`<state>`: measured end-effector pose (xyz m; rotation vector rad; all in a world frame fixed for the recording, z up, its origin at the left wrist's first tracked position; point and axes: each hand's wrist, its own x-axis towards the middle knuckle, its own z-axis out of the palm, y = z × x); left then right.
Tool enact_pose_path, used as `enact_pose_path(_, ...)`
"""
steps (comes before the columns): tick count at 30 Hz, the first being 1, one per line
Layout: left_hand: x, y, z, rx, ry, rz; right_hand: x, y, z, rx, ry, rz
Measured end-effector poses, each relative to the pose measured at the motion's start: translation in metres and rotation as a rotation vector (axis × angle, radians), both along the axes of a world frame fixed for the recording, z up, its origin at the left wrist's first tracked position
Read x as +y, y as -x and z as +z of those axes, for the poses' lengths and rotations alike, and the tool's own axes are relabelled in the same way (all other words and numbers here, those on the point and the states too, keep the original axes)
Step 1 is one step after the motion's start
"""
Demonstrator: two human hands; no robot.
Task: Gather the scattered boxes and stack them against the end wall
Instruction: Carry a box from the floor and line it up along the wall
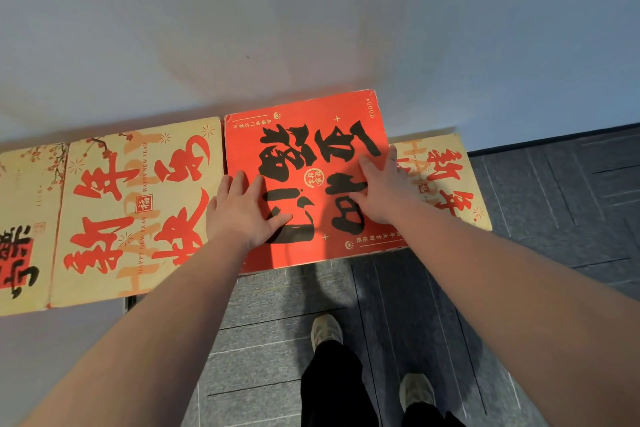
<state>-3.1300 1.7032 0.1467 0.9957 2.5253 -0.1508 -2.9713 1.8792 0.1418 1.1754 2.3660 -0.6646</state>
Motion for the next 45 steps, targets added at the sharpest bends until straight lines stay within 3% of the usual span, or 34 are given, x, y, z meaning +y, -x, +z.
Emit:
enact_pose_path(13, 0.011, 0.002, 0.031, 0.000, 0.052, -0.048, 0.008, 0.001, 0.008, -0.005, 0.018, -0.042)
enact_pose_path(19, 0.019, -0.004, 0.071, -0.019, 0.078, -0.063, 0.012, -0.001, 0.045, 0.046, 0.000, 0.007)
enact_pose_path(26, 0.003, -0.016, 0.164, 0.033, 0.089, -0.019, 0.004, -0.003, 0.136, 0.117, -0.002, 0.200)
enact_pose_path(33, -0.082, -0.100, 0.299, 0.175, 0.023, 0.165, -0.057, -0.029, 0.269, 0.195, -0.085, 0.545)
enact_pose_path(39, -0.185, -0.184, 0.401, 0.254, -0.043, 0.387, -0.160, -0.054, 0.379, 0.259, -0.137, 0.858)
enact_pose_path(45, -0.343, -0.276, 0.469, 0.345, -0.074, 0.693, -0.321, -0.081, 0.465, 0.359, -0.168, 1.158)
